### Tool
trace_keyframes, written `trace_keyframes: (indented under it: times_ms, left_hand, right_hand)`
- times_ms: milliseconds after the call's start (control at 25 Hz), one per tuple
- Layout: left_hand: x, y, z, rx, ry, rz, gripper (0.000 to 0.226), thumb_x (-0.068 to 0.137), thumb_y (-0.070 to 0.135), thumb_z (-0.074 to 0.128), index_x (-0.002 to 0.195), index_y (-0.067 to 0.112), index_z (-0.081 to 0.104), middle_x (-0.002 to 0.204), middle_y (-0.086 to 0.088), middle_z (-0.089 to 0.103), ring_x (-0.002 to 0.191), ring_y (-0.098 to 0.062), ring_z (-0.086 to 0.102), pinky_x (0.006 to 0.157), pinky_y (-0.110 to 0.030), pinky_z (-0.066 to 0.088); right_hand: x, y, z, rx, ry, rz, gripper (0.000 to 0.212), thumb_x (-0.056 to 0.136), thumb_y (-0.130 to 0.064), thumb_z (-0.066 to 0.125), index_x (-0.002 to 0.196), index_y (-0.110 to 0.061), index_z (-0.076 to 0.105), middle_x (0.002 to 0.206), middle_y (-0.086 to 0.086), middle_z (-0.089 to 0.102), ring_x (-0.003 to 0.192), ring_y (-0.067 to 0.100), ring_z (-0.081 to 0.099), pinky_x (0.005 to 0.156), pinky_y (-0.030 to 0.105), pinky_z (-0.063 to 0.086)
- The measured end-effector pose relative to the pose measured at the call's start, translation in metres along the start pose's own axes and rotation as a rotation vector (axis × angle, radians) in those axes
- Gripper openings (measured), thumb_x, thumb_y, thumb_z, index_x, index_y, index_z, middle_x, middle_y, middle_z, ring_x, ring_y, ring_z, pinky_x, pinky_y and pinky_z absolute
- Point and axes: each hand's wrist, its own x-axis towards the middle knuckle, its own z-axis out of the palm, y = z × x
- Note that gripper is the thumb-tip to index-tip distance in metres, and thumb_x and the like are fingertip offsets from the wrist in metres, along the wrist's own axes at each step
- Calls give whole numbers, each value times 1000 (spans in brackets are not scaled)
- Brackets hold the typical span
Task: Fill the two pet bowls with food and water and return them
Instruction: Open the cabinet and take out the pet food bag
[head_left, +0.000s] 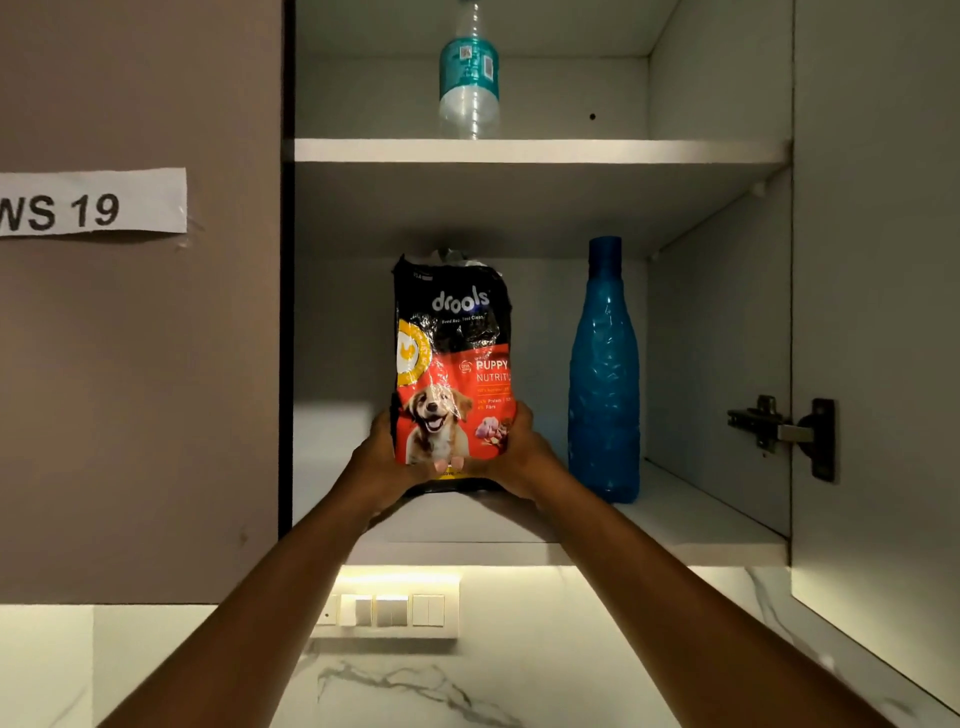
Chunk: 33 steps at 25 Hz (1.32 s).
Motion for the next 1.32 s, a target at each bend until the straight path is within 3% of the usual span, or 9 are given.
trace_keyframes:
  times_ms: [320, 480, 680, 1000, 1200, 1320]
  left_hand:
    - [-54, 28, -10, -43, 42, 5, 87, 70, 13, 85, 142, 18, 35, 133, -5, 59, 112, -25, 60, 92, -36, 51]
    - [-89, 44, -22, -53, 39, 51, 84, 69, 10, 85, 140, 15, 39, 126, -1, 59, 109, -20, 59, 89, -32, 47]
    - [-131, 65, -41, 32, 3, 111, 80, 60, 24, 91, 128, 18, 49, 121, 2, 66, 106, -21, 66, 92, -44, 55]
    - [-231, 68, -77, 109, 23, 173, 101, 51, 43, 91, 136, 27, 41, 117, 14, 56, 102, -10, 55, 86, -31, 50]
    - [-293, 22, -83, 164, 16, 122, 109, 46, 52, 91, 139, 35, 37, 111, 19, 54, 97, -9, 58, 86, -36, 55]
    - [-327, -13, -80, 170, -28, 86, 96, 50, 48, 91, 130, 42, 39, 101, 31, 53, 87, -1, 58, 75, -22, 51]
  right_hand:
    - [-67, -29, 0, 0, 128, -45, 111, 66, -39, 93, 151, -22, 24, 137, 7, 59, 120, 32, 62, 99, 49, 54]
    - [-108, -44, -3, 5, 159, -46, 109, 63, -40, 94, 150, -25, 29, 137, 2, 60, 120, 28, 62, 99, 50, 55]
    - [-174, -65, -11, 67, 282, -79, 98, 59, -35, 96, 143, -25, 44, 131, -1, 65, 115, 24, 65, 96, 48, 57]
    - [-274, -75, 22, 72, 405, -178, 103, 61, -38, 93, 148, -24, 39, 139, 1, 59, 117, 14, 59, 94, 35, 56]
    - [-333, -43, 64, 84, 325, -114, 102, 63, -42, 92, 149, -28, 37, 140, -2, 60, 107, 4, 57, 77, 5, 44]
    - [-364, -18, 87, 87, 263, -58, 106, 59, -45, 93, 148, -30, 38, 134, -5, 62, 103, 4, 59, 78, 8, 46]
